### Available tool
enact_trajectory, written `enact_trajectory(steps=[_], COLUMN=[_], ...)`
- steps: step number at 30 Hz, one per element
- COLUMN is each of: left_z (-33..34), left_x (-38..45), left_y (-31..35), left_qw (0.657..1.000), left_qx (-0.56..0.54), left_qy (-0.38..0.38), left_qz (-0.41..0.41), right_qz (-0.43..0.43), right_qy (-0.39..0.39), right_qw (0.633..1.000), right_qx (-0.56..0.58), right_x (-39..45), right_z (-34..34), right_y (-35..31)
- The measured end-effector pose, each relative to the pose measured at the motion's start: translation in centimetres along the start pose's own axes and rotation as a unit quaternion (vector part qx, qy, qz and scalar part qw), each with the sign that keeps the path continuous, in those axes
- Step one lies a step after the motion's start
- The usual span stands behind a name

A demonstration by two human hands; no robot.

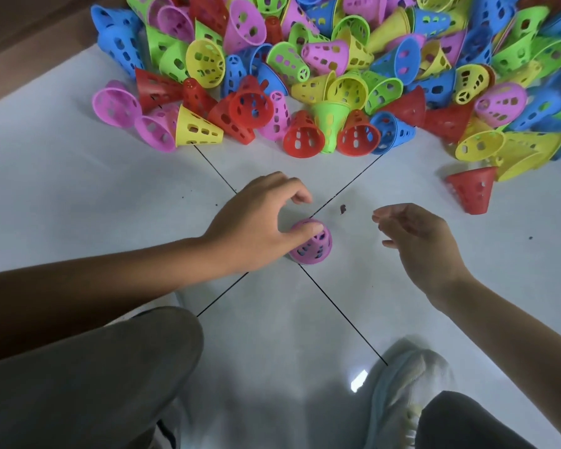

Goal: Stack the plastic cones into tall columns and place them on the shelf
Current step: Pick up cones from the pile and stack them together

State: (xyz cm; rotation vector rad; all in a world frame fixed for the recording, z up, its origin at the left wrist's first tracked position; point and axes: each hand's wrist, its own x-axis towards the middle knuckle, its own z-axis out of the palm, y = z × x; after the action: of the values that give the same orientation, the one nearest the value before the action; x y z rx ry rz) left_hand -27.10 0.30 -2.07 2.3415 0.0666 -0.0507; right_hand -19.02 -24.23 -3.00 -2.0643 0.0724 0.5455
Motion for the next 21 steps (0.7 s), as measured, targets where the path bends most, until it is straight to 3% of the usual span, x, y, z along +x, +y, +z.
enact_trajectory(steps=[5,12,21], left_z=[-0.6,-1.0,-0.1], left_x=[2.9,7.9,11.8], left_y=[-1.6,-4.5,-6.2], left_qw=[1.0,0.998,0.998], left_qx=[0.005,0.053,0.063], left_qy=[0.002,0.002,-0.03], left_qz=[0.0,0.017,-0.003], right_qz=[-0.065,-0.202,-0.169], right_qy=[0.009,0.031,0.016], right_qw=[0.994,0.949,0.936], right_qx=[-0.092,-0.241,-0.309], right_x=[2.9,8.7,14.3], right_z=[-0.6,-1.2,-0.6], right_y=[-0.7,-1.2,-2.2])
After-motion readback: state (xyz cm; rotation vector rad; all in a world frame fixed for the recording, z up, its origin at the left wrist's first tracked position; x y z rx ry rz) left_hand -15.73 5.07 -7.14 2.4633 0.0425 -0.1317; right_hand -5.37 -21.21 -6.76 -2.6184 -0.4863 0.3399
